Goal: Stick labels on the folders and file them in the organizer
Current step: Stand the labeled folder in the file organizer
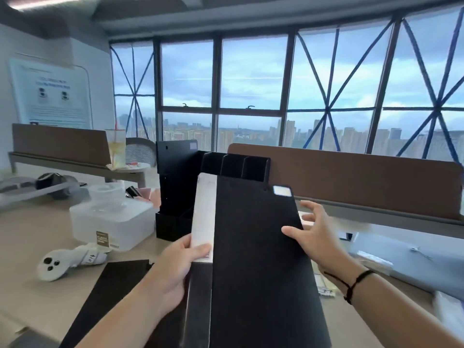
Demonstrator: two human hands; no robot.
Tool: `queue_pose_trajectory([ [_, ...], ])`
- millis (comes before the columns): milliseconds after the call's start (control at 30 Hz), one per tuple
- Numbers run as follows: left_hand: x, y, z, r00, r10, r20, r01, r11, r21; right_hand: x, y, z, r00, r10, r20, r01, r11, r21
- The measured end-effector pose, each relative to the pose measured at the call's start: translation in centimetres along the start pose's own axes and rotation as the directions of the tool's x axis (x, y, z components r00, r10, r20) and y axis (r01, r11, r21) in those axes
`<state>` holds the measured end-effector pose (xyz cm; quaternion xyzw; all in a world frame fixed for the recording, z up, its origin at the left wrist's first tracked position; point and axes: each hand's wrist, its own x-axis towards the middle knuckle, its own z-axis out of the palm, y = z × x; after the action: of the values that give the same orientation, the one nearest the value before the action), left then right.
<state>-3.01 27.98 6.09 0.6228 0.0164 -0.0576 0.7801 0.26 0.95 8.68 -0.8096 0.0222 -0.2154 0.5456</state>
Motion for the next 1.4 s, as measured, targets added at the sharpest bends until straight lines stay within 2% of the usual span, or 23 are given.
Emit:
queue_pose_trajectory([
  [100, 1.6, 2.3, -2.0, 0.991, 0.085, -0.099, -0.09, 0.995, -0.046, 0.5, -1.3, 4.0, 0.974, -0.115, 0.197, 0.166, 0.948, -0.27],
  [200, 3.6, 4.5, -3.9, 0.963, 0.177, -0.205, -0.193, 0.979, -0.06, 1.2, -3.0, 8.8, 0.921, -0.122, 0.369, 0.271, 0.882, -0.385],
  [333, 6.4, 7.9, -5.7, 0.87, 0.358, -0.338, -0.384, 0.923, -0.009, 3.2, -5.9, 14.8, 0.885, -0.129, 0.448, 0.319, 0.868, -0.381],
  [433, 9.0, 10.7, -6.8, 0.764, 0.485, -0.426, -0.494, 0.864, 0.098, 5.1, -8.0, 19.0, 0.837, -0.218, 0.502, 0.38, 0.891, -0.247],
  [533, 12.1, 13.1, -7.4, 0.68, 0.576, -0.453, -0.54, 0.812, 0.221, 6.8, -9.4, 22.8, 0.804, -0.32, 0.502, 0.444, 0.884, -0.148],
  [600, 14.5, 14.1, -7.6, 0.64, 0.62, -0.454, -0.559, 0.781, 0.278, 7.8, -9.7, 25.0, 0.784, -0.338, 0.521, 0.45, 0.888, -0.1],
  [800, 20.4, 13.3, -7.5, 0.539, 0.684, -0.492, -0.524, 0.729, 0.44, 11.4, -7.5, 29.5, 0.778, -0.267, 0.569, 0.347, 0.937, -0.035],
  [933, 21.9, 11.4, -8.1, 0.471, 0.719, -0.512, -0.53, 0.694, 0.487, 12.4, -5.8, 31.2, 0.766, -0.279, 0.579, 0.339, 0.941, 0.004],
  [1100, 21.8, 9.7, -9.7, 0.39, 0.735, -0.555, -0.574, 0.665, 0.478, 11.7, -4.3, 33.1, 0.766, -0.377, 0.521, 0.401, 0.913, 0.071],
  [1400, 20.6, 8.6, -9.9, 0.332, 0.783, -0.526, -0.603, 0.605, 0.521, 10.4, -3.3, 33.3, 0.751, -0.481, 0.453, 0.509, 0.858, 0.068],
])
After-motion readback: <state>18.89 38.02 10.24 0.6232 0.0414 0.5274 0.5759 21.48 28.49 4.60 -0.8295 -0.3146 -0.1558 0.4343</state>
